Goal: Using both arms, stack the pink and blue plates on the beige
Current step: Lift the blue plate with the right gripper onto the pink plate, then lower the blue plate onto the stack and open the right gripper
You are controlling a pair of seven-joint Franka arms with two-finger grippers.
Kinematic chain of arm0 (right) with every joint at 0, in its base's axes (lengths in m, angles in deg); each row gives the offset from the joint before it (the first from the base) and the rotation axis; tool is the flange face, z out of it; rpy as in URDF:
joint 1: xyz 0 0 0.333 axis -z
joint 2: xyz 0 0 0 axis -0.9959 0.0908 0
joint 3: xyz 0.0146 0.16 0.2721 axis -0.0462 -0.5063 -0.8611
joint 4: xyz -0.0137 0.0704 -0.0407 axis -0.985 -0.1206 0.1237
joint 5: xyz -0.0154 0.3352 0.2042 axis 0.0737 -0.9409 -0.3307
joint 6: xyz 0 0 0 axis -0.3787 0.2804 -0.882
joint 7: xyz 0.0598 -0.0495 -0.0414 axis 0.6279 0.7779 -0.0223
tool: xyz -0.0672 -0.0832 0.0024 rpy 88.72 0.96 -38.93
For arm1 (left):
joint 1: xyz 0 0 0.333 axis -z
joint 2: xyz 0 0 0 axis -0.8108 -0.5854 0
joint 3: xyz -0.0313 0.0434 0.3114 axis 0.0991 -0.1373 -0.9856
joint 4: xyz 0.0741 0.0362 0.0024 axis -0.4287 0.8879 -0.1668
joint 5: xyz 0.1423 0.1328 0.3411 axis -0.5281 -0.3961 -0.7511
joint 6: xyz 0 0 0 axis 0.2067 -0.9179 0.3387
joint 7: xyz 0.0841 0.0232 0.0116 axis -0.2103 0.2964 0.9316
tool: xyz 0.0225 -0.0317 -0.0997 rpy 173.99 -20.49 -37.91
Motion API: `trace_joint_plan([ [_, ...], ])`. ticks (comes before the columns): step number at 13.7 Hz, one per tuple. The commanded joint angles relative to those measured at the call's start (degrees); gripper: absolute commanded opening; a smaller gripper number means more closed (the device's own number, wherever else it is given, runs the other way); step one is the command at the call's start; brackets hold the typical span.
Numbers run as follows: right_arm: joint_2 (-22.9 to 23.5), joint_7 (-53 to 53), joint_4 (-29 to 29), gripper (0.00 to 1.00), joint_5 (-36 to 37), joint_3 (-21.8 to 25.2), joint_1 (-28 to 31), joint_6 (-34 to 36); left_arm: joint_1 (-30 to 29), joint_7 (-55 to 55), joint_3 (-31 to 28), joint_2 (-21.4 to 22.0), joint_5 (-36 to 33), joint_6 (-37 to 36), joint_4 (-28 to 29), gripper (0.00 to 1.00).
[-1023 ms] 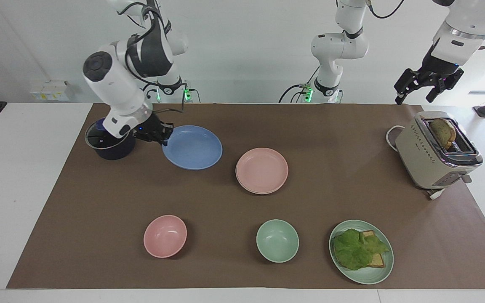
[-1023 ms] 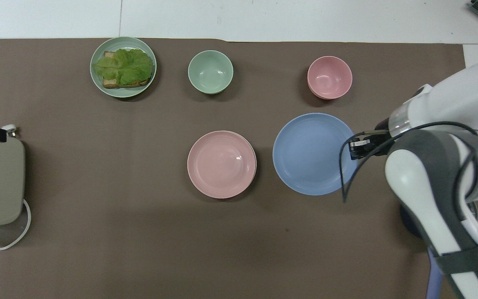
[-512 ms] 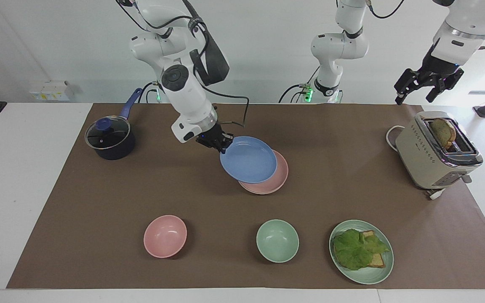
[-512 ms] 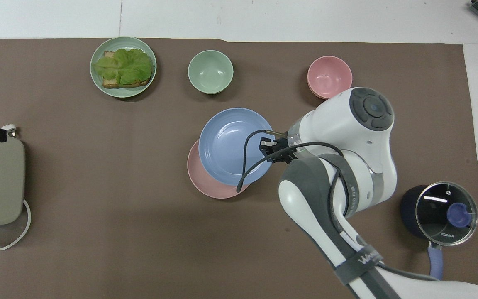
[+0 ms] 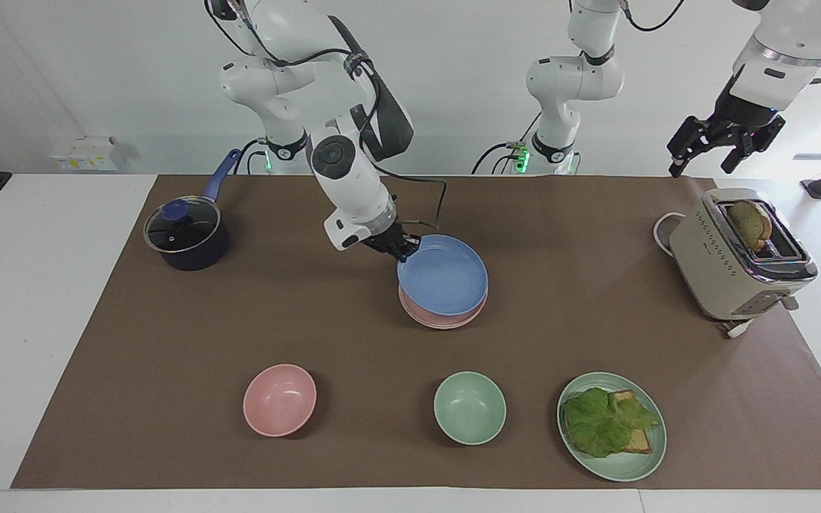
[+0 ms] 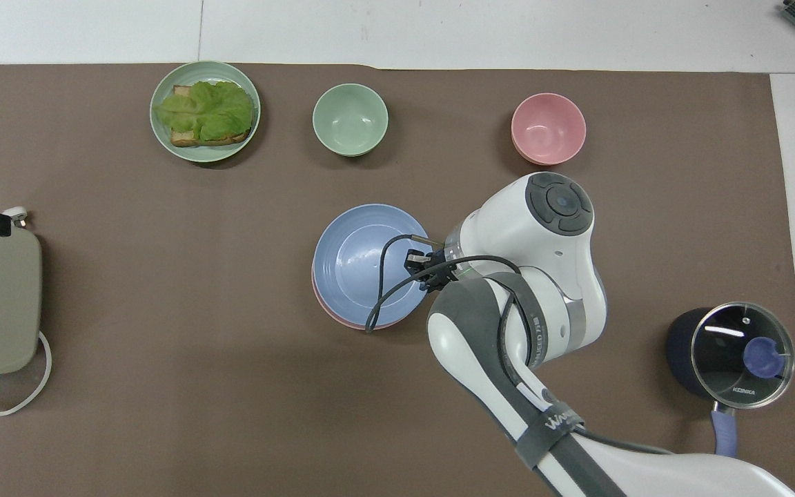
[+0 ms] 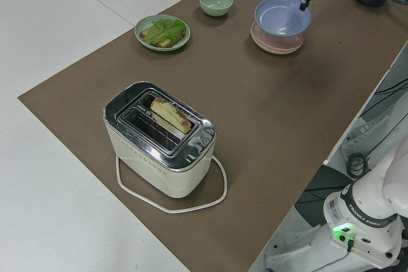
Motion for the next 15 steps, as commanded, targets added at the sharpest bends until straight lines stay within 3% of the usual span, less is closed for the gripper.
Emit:
trace_joint_plan([
  [1,-0.22,-0.4,2.29,0.0,-1.55,0.25,-0.96,-3.39,-0.42,-0.47,0.34,0.46,-0.65,-0.67,0.47,1.0],
  [10,1.37,0.39,3.7,0.03,-1.64,0.34,-2.1,-6.04,-0.42,-0.47,0.34,0.37,-0.65,-0.67,0.47,1.0],
  [11,1.72,0.39,3.7,0.19,-1.64,0.34,-2.1,-6.13,-0.42,-0.47,0.34,0.37,-0.65,-0.67,0.47,1.0],
  [14,2.42,0.56,3.35,1.0,-1.55,0.34,-2.1,-6.22,-0.42,-0.47,0.34,0.46,-0.65,-0.67,0.47,1.0],
  [15,2.77,0.65,2.74,1.0,-0.86,0.43,-2.02,-6.3,-0.42,-0.47,0.34,0.46,-0.65,-0.67,0.47,1.0],
])
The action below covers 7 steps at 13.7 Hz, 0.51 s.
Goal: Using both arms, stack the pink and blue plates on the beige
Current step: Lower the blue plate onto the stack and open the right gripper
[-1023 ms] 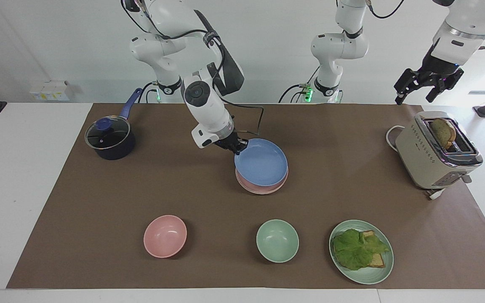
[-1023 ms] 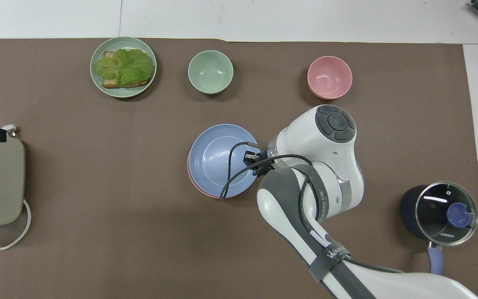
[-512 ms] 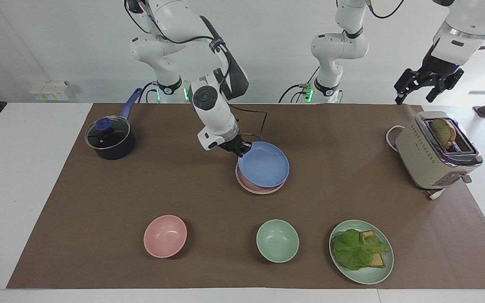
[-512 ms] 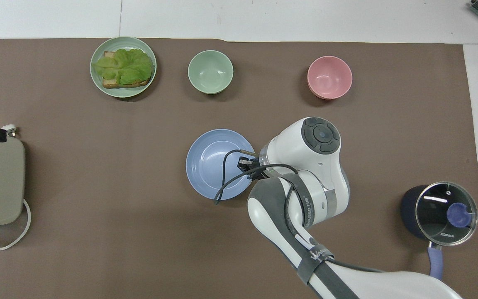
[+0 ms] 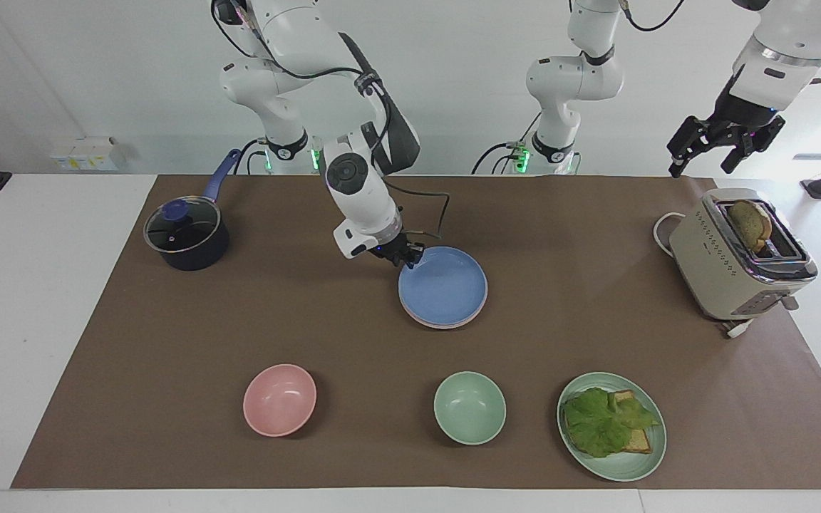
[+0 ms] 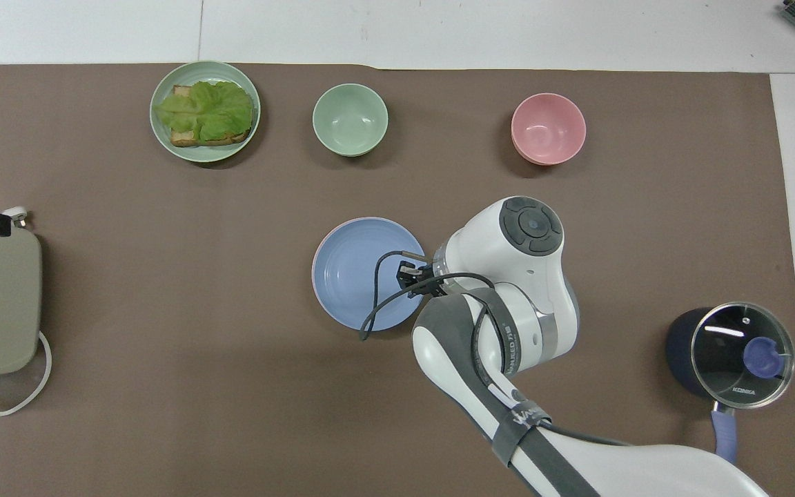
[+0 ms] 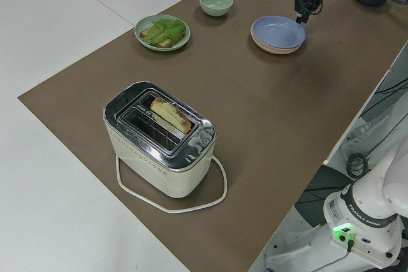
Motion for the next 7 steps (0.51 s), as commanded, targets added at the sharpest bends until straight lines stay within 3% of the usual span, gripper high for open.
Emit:
trace_joint_plan([
  [1,0.85,1.09,-1.02,1.0,-0.22,0.16,0.02,-1.18,-0.42,-0.47,0.34,0.46,-0.65,-0.67,0.47,1.0],
  [7,-0.11,10.21,-4.18,1.0,12.79,0.6,5.45,-4.17,-0.42,-0.47,0.34,0.37,-0.65,-0.67,0.47,1.0],
])
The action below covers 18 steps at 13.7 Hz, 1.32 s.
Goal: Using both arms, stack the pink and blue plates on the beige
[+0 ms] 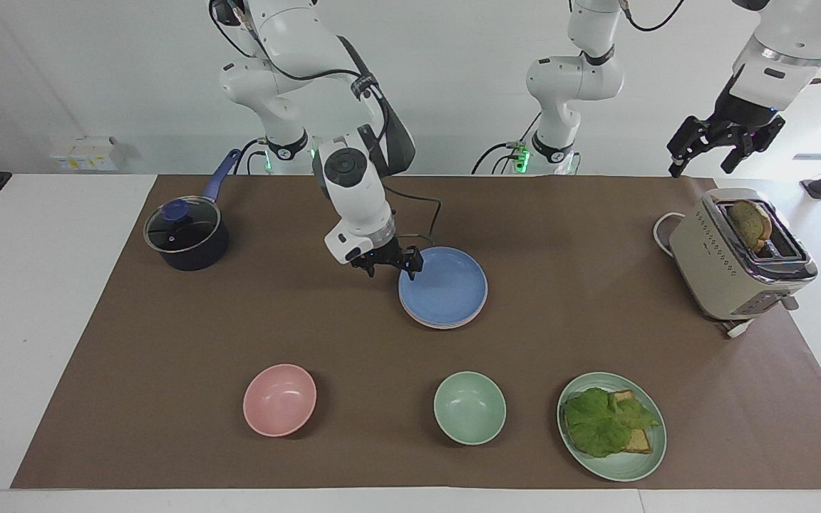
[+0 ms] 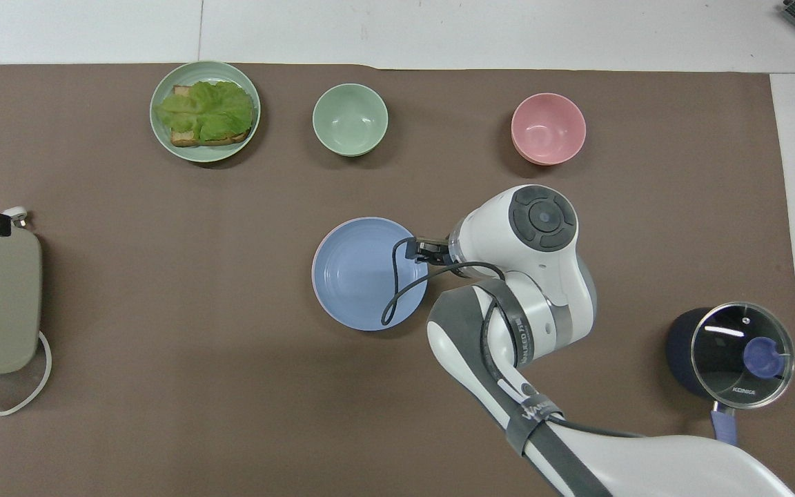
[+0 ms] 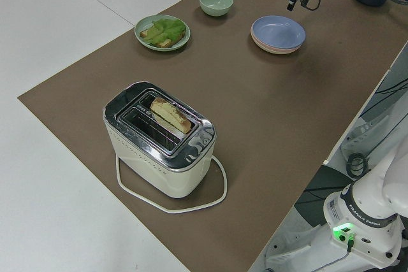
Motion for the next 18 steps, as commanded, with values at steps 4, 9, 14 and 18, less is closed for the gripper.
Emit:
trace_joint_plan([
  [4,-5.12,9.05,-1.85,1.0,4.47,-0.1,9.34,2.9,-0.42,-0.47,0.34,0.46,-0.65,-0.66,0.47,1.0],
  [9,-10.22,9.32,-4.75,1.0,8.53,0.07,13.83,14.93,-0.42,-0.47,0.34,0.46,-0.65,-0.66,0.47,1.0],
  [14,-15.93,13.26,-4.66,1.0,8.53,-0.01,19.8,23.47,-0.42,-0.47,0.34,0.46,-0.65,-0.66,0.47,1.0],
  [18,-18.75,18.44,-4.75,1.0,8.53,-0.01,23.58,26.02,-0.42,-0.47,0.34,0.46,-0.65,-0.66,0.47,1.0],
])
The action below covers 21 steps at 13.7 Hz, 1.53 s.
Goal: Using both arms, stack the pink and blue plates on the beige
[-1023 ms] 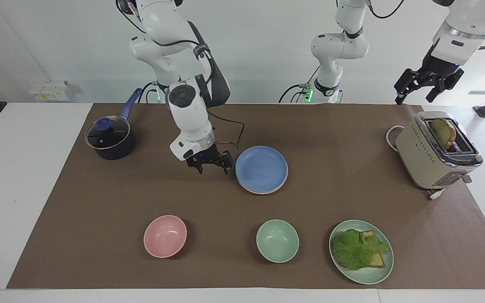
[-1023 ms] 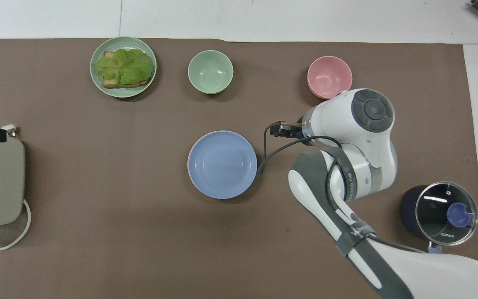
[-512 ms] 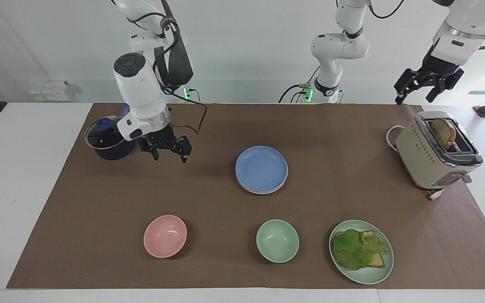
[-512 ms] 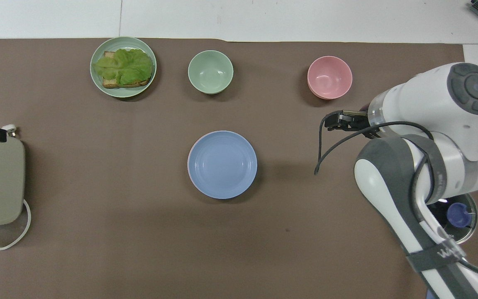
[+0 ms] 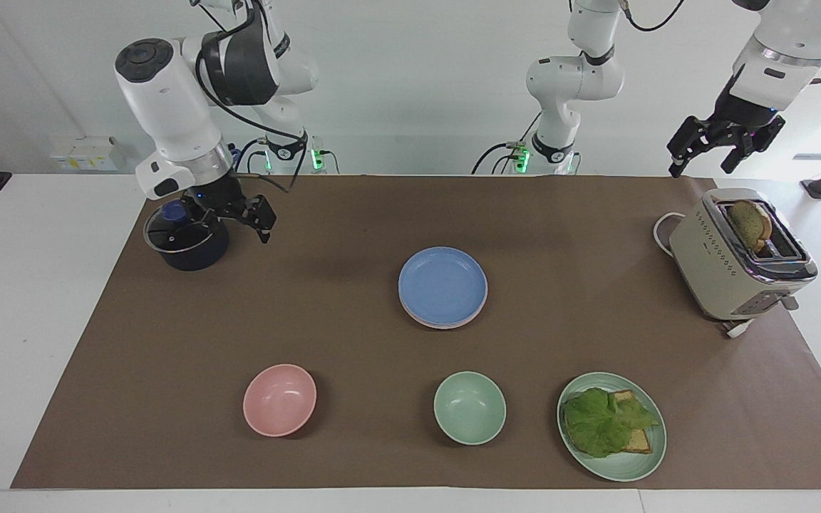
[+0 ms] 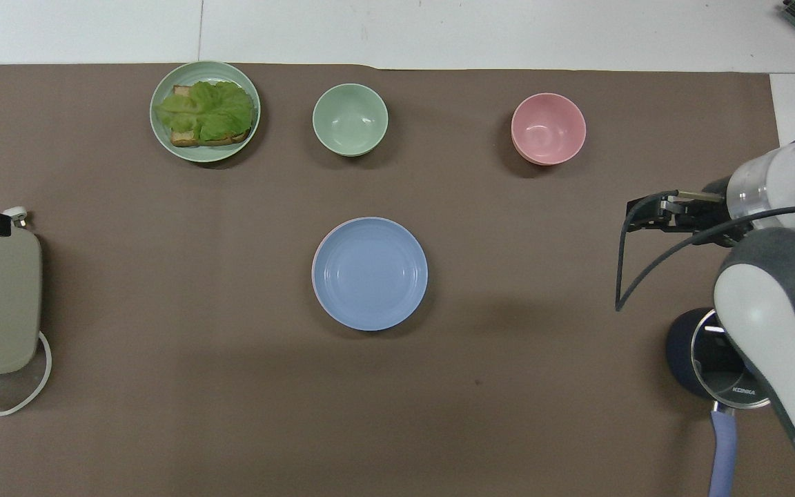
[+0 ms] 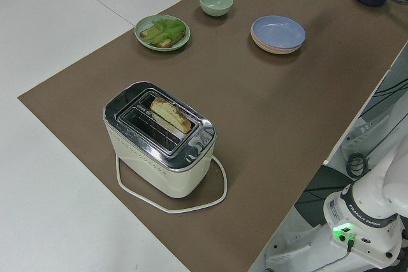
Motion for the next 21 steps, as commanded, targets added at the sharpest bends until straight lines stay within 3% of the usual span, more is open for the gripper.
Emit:
trace_joint_plan([
  [1,-2.58,4.09,0.28,1.0,1.02,-0.52,2.57,2.35,-0.42,-0.47,0.34,0.46,-0.65,-0.66,0.47,1.0],
  [4,-4.52,4.8,-0.94,1.0,1.1,-0.26,4.43,4.2,-0.42,-0.47,0.34,0.46,-0.65,-0.66,0.47,1.0],
  [7,-4.08,8.13,-6.55,1.0,5.39,-0.43,4.43,8.67,-0.42,-0.47,0.34,0.37,-0.65,-0.66,0.47,1.0],
  [11,-3.82,12.43,-15.61,1.0,5.94,-0.26,4.43,17.28,-0.42,-0.47,0.34,0.37,-0.65,-0.66,0.47,1.0],
  [15,-7.24,12.98,-9.83,1.0,4.79,-0.35,4.34,17.65,-0.42,-0.47,0.34,0.46,-0.65,-0.66,0.47,1.0],
  [21,-7.24,12.98,-8.95,1.0,4.71,-0.35,4.25,17.56,-0.42,-0.47,0.34,0.37,-0.65,-0.66,0.47,1.0],
])
